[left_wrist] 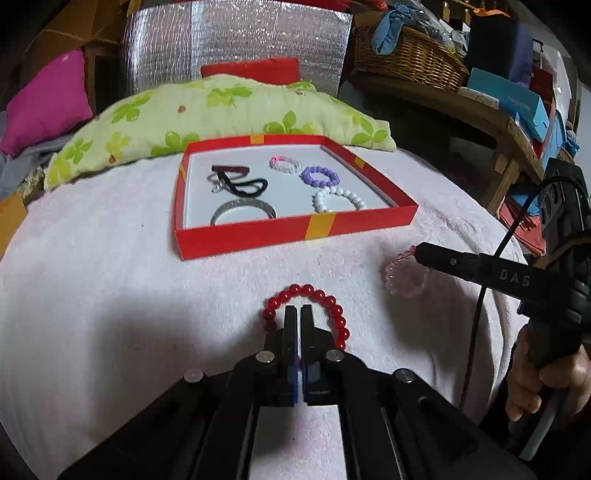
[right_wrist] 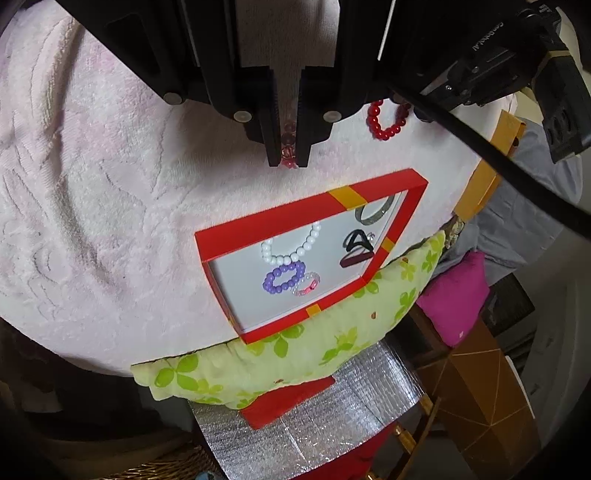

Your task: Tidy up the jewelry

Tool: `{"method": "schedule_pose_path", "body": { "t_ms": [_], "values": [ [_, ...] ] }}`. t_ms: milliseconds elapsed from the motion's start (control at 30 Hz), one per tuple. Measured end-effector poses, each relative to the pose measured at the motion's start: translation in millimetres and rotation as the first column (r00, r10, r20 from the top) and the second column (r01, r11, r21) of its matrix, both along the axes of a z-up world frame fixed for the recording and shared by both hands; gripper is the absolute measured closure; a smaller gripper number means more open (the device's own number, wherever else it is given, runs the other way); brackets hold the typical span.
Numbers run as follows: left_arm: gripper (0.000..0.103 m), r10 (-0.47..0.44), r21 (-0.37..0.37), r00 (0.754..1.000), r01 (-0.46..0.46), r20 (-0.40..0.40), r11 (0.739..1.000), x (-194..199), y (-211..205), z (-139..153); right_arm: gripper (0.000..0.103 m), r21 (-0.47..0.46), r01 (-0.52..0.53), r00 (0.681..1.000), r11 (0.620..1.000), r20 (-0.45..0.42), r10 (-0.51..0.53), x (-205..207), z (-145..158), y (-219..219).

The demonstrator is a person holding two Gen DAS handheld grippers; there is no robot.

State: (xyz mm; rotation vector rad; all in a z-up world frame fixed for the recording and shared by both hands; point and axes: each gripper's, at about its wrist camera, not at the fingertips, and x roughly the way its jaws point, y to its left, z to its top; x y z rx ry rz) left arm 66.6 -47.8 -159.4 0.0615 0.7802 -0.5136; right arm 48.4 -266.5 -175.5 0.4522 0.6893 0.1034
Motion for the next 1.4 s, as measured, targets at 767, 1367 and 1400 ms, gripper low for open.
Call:
{"method": "schedule_pose_path", "body": {
  "t_ms": [767, 1367, 1400],
  "values": [
    [0.025, -0.009, 0.104, 0.999, 0.014, -0.047, 0.995, -1.8, -19.0, -26.9, 0.094, 0.046, 0.007, 0.995, 0.999, -0.097, -0.003, 13.0, -19.7, -5.0],
    [0.053, 0.039, 0.073, 0.998, -0.036, -0.05, 0.997, 14.9, -16.0, -21.3, 0.094, 0.0, 0.005, 0.997, 1.0, -0.083, -0.004, 15.8, -19.4, 1.4],
    [0.056, 0.033, 0.07, 0.998, -0.029, -0.046, 0.997, 14.7, -17.2, -21.4, 0.094, -0.003, 0.004, 0.997, 1.0, -0.081, -0.004, 15.8, -19.1, 1.7]
  ]
}}
